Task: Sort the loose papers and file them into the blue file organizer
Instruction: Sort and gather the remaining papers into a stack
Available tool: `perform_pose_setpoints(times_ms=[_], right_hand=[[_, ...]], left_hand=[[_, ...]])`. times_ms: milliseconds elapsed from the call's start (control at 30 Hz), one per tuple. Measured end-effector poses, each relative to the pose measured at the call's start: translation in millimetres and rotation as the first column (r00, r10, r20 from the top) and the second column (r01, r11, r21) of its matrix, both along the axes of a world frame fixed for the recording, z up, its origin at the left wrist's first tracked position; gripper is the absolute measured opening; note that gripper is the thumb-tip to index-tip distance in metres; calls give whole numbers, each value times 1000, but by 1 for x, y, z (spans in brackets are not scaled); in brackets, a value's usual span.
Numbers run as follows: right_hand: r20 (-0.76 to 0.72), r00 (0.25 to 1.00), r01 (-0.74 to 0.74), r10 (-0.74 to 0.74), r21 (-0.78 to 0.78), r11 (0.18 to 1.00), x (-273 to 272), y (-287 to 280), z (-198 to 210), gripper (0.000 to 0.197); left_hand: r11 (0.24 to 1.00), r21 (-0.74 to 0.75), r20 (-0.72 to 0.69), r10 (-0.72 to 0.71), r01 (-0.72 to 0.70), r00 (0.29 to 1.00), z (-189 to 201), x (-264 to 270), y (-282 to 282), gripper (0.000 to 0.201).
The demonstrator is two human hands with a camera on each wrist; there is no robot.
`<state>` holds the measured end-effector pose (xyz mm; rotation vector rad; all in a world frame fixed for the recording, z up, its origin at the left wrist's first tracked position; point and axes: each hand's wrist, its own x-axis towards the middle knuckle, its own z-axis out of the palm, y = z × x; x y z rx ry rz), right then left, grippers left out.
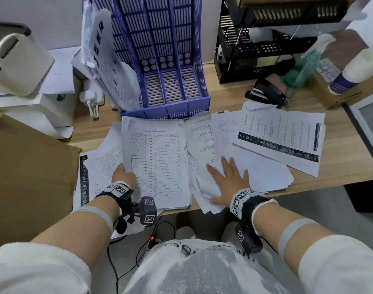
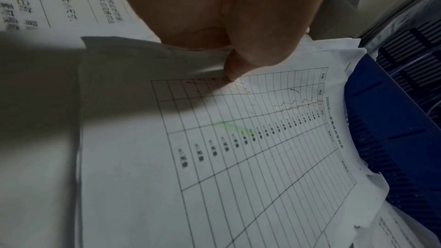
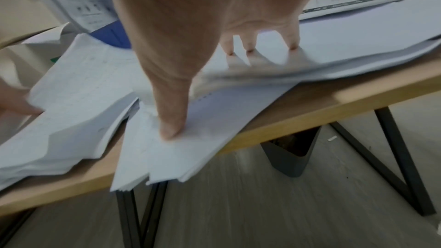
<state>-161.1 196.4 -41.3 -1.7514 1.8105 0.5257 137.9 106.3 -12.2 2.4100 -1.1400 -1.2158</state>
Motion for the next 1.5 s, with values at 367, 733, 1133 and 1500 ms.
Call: perform_pose_setpoints(times_ms=[367,733,1133,1500], right_hand=[[151,819,566,-554,-370,736,-54,-11,29,57],[-104,972,-213,212,7,977,15,37,3,115],[231,938,300,-258,-165,940,-18,4,38,47],[368,709,692,-601,-202,693,-26,5,47,55]], left_hand=[[998,-37,-54,-55,53,997,-2,15,2,50],[998,-27,-50,-61,60,997,-1,23,6,49],[998,-29,-53,-62,61,997,4,24,9,49],[996,-15,-42,-88,87,995,12,26,14,46]])
